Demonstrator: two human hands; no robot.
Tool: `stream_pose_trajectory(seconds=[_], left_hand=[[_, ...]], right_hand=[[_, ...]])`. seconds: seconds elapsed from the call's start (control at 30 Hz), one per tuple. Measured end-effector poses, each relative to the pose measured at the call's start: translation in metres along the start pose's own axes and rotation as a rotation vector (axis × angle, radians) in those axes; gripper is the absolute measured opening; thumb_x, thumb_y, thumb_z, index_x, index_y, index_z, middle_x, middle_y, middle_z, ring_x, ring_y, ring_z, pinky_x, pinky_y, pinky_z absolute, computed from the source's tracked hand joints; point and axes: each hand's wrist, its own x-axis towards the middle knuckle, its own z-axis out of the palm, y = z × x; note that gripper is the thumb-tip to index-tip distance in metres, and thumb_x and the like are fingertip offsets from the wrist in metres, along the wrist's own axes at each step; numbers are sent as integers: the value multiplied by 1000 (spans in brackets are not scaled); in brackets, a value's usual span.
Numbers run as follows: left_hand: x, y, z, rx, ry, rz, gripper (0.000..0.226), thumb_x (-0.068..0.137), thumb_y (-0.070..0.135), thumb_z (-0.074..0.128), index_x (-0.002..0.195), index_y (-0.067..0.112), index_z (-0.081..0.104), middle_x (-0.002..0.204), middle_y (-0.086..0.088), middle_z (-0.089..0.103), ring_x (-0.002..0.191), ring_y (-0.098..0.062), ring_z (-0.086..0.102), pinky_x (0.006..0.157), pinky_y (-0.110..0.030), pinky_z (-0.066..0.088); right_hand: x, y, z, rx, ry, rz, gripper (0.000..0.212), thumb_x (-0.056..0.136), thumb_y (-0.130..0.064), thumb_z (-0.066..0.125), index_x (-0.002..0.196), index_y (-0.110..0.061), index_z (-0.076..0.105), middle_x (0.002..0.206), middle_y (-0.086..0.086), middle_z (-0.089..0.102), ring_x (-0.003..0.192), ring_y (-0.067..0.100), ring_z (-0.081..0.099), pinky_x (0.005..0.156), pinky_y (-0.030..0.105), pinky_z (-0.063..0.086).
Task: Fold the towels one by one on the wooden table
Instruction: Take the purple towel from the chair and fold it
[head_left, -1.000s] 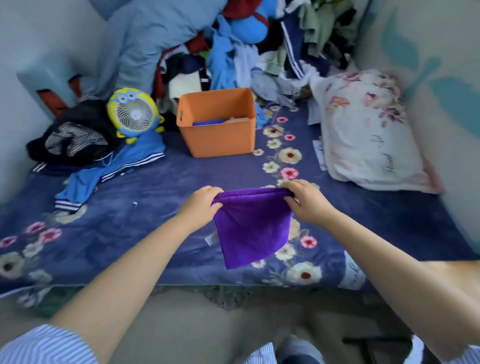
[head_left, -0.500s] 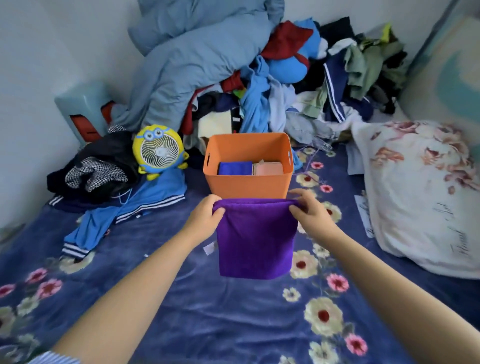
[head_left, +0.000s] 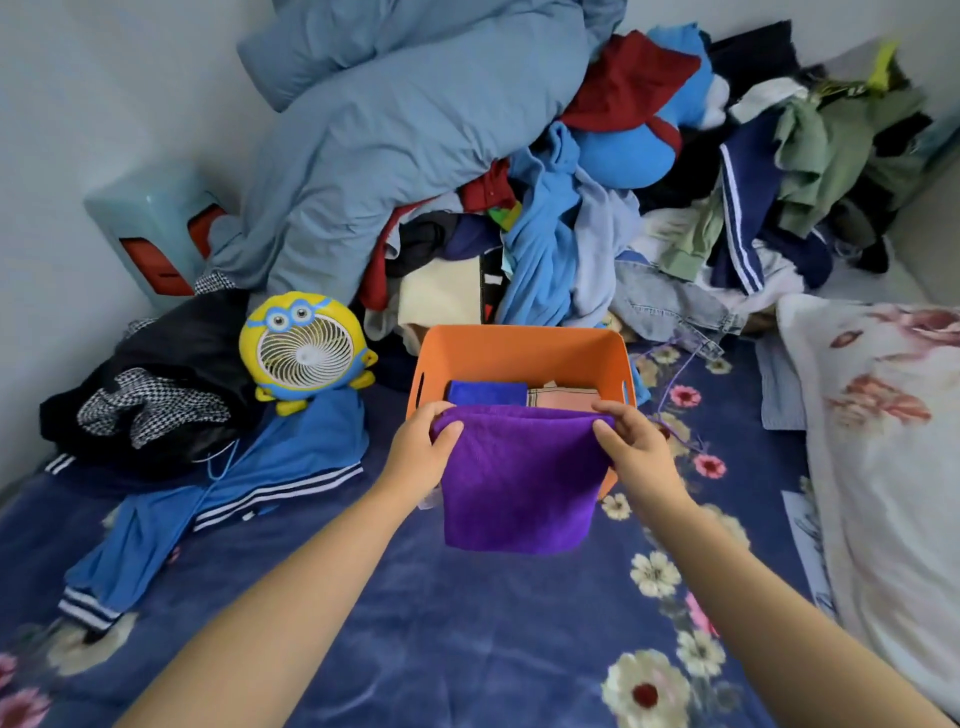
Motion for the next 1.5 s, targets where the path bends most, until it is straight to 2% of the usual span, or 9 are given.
stream_pose_trajectory(seconds=[0.23,0.43,0.53,0.63,0.8,1.0,1.17,1.33,1.5], left_hand=[[118,-8,8,-105,93,1,24,94,11,49,115,2,55,111,-13,59,102,-23,53,83,-25,38],[207,-31,29,-39,109,26,30,96,12,44,123,-1,49,119,-14,55,100,-13,46,72,-9,29],[235,-57,49,4,96,-17,31,97,13,43,124,0,48,125,-15,53,114,-23,49,80,-11,30],[249,-83,69,24,118,-137,40,97,19,43,134,3,39,137,-12,45,127,-25,42,97,-18,29],[253,-115,101,110,146,-327,42,98,19,43,133,-2,36,131,-20,51,121,-32,49,93,-24,33],[277,-143,124,224,168,-424,37,99,21,40,127,-2,35,121,-21,57,114,-34,54,93,-35,41],[308,-165,139,333,180,-382,42,98,22,39,129,-4,29,119,-23,59,112,-37,56,93,-39,42],[320,-191,158,181,230,-232,43,95,11,43,134,-3,32,130,-22,50,122,-36,48,103,-37,36],[288,-222,176,567,-29,236,40,86,13,38,115,-8,59,125,-29,54,118,-42,54,98,-47,44]], right_hand=[[115,-11,27,-19,47,-40,25,93,-1,46,112,-16,51,77,-11,50,56,-15,52,65,12,37],[206,14,48,-78,60,-25,29,94,-5,45,123,-7,52,97,1,56,78,7,52,72,17,46],[235,44,59,-133,72,35,30,94,-7,46,124,-7,53,104,2,55,96,13,51,87,29,48],[255,82,70,-303,39,119,27,93,-9,48,119,-8,58,89,-1,59,93,19,51,94,46,48],[269,134,92,-535,-31,269,29,94,-9,45,119,-1,56,127,18,56,118,33,51,95,36,40],[292,162,112,-493,24,439,33,95,-13,43,126,-2,47,124,21,56,115,34,51,90,33,40],[321,179,128,-400,166,412,31,96,-12,43,120,7,43,124,24,54,116,35,49,84,28,31],[334,207,130,-282,355,333,31,95,-9,42,122,6,43,121,25,55,114,36,52,85,26,31],[307,246,138,-754,8,-130,48,82,-19,38,114,11,56,119,35,54,114,50,51,94,41,45]])
